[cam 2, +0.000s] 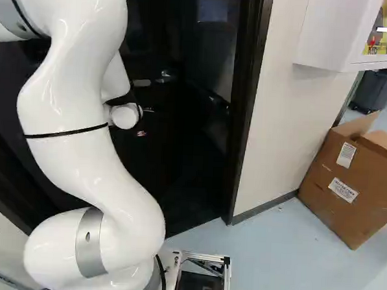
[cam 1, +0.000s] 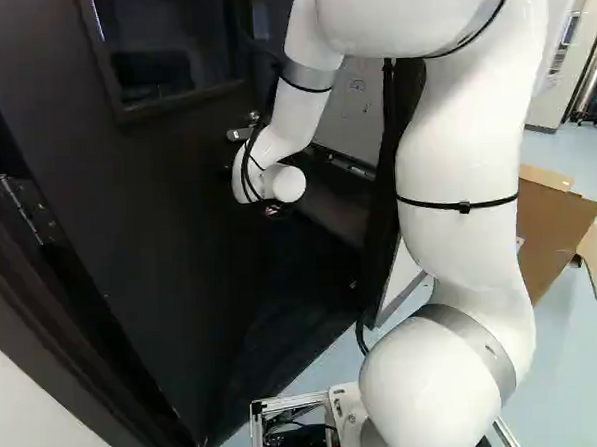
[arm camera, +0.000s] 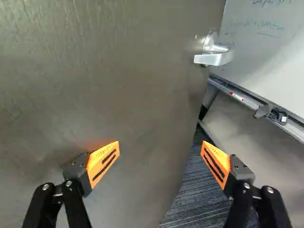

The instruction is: Open the door and move inside

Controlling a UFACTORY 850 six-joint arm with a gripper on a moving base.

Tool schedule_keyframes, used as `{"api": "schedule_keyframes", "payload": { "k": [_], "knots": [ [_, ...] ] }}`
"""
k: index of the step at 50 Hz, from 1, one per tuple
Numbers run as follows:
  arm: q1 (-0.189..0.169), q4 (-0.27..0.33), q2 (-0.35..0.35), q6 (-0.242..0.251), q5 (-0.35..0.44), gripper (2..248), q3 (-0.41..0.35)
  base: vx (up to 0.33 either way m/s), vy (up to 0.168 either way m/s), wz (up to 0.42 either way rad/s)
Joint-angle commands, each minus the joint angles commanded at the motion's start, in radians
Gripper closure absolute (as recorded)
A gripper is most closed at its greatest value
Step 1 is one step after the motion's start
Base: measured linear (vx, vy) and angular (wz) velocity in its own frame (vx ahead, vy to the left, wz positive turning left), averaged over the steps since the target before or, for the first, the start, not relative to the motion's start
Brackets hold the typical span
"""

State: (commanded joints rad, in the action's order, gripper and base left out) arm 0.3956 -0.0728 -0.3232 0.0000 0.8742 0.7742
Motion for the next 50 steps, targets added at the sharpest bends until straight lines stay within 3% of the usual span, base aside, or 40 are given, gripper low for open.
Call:
{"api": "schedule_keyframes", "payload": {
  "k": [50],
  "knots": [
    [0.115, 0.037, -0.105, 0.000, 0.000, 3, 0.130, 0.000, 0.000, 0.000]
  ]
}}
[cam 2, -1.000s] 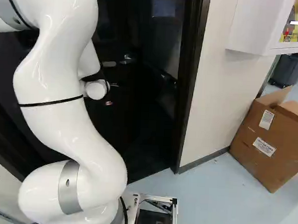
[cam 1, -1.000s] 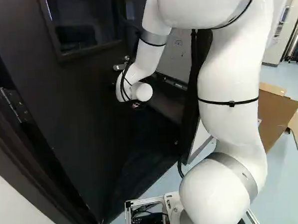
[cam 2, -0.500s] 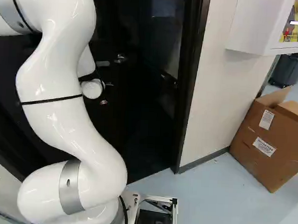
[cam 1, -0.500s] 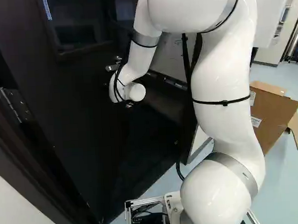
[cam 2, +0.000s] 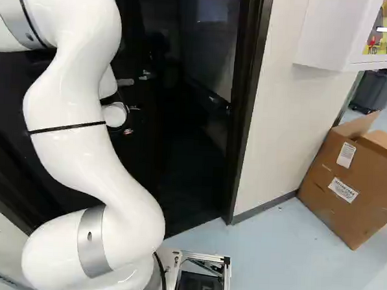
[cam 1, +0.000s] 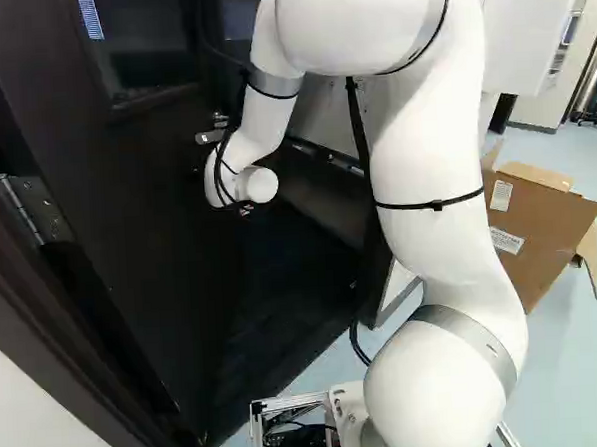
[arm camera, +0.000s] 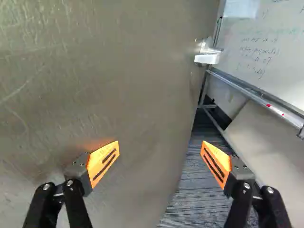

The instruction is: Open the door and move inside

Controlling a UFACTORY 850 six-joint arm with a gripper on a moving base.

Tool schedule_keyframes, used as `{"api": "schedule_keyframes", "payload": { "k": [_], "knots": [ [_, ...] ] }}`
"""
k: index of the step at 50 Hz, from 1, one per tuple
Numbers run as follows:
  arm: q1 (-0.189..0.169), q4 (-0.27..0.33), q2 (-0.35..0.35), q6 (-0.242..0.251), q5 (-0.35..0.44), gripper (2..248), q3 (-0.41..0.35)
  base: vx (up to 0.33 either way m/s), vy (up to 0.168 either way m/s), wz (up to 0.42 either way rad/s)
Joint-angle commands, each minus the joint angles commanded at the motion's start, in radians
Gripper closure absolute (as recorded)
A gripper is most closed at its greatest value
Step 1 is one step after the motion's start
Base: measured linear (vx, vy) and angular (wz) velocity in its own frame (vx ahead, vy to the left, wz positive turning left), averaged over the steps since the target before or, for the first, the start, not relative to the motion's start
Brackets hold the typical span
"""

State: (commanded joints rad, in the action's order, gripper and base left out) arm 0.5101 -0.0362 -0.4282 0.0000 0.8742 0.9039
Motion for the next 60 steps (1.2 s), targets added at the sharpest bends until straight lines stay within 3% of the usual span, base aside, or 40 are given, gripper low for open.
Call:
{"api": "schedule_keyframes", "payload": {
  "k": [60],
  "knots": [
    [0.104, 0.089, -0.113, 0.000, 0.000, 3, 0.146, 0.000, 0.000, 0.000]
  ]
}}
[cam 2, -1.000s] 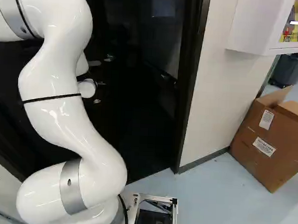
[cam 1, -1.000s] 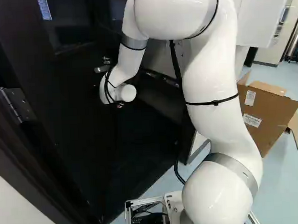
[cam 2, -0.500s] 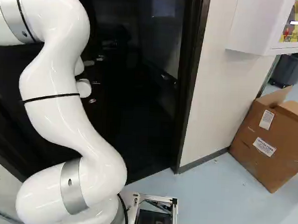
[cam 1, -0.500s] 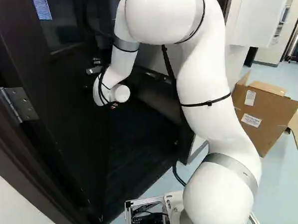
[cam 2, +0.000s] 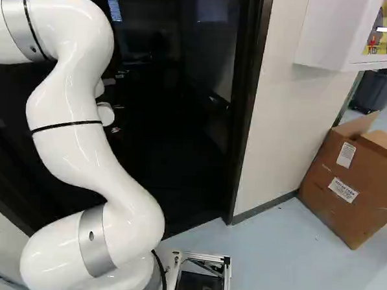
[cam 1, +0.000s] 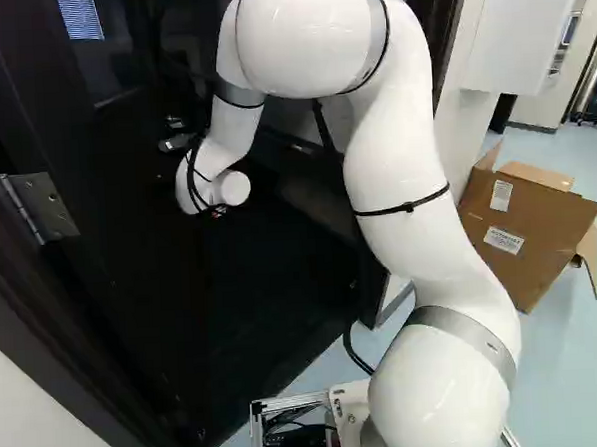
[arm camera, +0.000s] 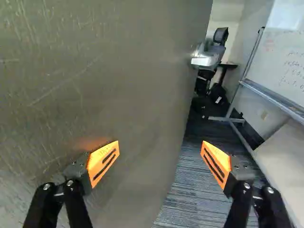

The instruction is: Open the door and move inside

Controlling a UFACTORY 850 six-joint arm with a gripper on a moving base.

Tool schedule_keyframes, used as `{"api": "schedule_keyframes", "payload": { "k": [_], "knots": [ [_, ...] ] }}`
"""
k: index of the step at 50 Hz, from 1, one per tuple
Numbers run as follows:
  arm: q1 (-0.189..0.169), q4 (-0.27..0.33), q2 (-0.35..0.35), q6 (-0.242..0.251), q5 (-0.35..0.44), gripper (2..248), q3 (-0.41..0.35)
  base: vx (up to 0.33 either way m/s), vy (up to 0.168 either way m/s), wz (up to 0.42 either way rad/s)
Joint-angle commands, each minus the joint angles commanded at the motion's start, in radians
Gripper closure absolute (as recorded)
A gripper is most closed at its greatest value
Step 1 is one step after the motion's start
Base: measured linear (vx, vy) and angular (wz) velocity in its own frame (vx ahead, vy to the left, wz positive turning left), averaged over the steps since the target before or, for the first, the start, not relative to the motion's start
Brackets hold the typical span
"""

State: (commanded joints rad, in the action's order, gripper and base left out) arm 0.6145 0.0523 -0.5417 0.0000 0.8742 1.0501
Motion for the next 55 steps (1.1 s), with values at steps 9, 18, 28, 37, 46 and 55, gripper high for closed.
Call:
{"api": "schedule_keyframes", "payload": {
  "k": [9, 18, 28, 37, 46, 55],
  "knots": [
    [0.015, 0.005, -0.006, 0.000, 0.000, 3, 0.008, 0.000, 0.000, 0.000],
    [0.031, 0.005, -0.008, 0.000, 0.000, 3, 0.011, 0.000, 0.000, 0.000],
    [0.048, 0.005, -0.009, 0.000, 0.000, 3, 0.012, 0.000, 0.000, 0.000],
    [0.063, 0.005, -0.008, 0.000, 0.000, 3, 0.010, 0.000, 0.000, 0.000],
    [0.077, 0.008, 0.003, 0.000, 0.000, 3, -0.003, 0.000, 0.000, 0.000],
    [0.089, 0.018, 0.018, 0.000, 0.000, 3, -0.023, 0.000, 0.000, 0.000]
  ]
}}
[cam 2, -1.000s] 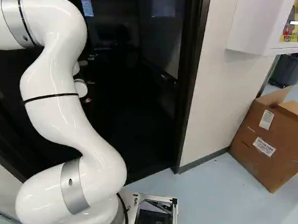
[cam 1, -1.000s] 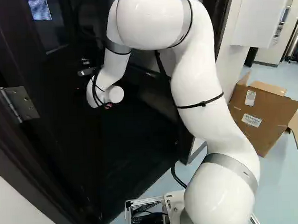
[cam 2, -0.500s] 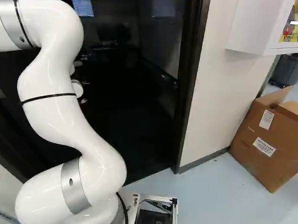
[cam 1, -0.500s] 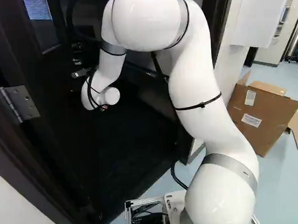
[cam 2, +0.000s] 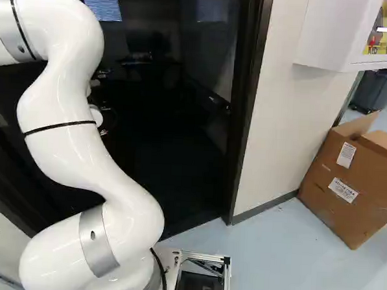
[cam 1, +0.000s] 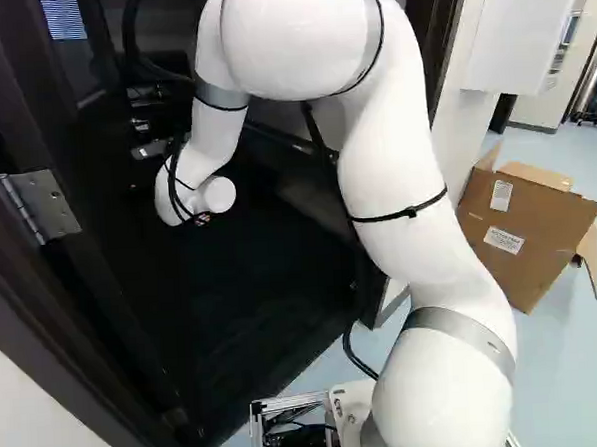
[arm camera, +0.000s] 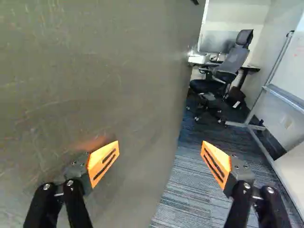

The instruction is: Open the door and move inside

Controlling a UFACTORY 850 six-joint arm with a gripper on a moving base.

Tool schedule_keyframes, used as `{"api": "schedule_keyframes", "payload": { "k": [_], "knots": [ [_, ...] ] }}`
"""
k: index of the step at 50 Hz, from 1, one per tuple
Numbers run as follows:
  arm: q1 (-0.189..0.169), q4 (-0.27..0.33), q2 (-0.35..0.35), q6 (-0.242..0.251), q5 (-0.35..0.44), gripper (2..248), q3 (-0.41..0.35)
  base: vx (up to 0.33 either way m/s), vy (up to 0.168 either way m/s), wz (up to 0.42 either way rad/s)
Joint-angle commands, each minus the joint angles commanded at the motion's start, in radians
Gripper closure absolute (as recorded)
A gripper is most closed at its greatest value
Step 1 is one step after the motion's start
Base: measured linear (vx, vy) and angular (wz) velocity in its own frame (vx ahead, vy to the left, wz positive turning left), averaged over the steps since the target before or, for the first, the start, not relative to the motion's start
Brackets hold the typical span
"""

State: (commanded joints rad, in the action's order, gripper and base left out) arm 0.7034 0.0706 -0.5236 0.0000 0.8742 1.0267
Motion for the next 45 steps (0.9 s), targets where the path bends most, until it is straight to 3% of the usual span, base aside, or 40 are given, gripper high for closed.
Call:
{"api": "schedule_keyframes", "payload": {
  "k": [45],
  "knots": [
    [0.051, 0.083, 0.055, 0.000, 0.000, 3, -0.072, 0.000, 0.000, 0.000]
  ]
}}
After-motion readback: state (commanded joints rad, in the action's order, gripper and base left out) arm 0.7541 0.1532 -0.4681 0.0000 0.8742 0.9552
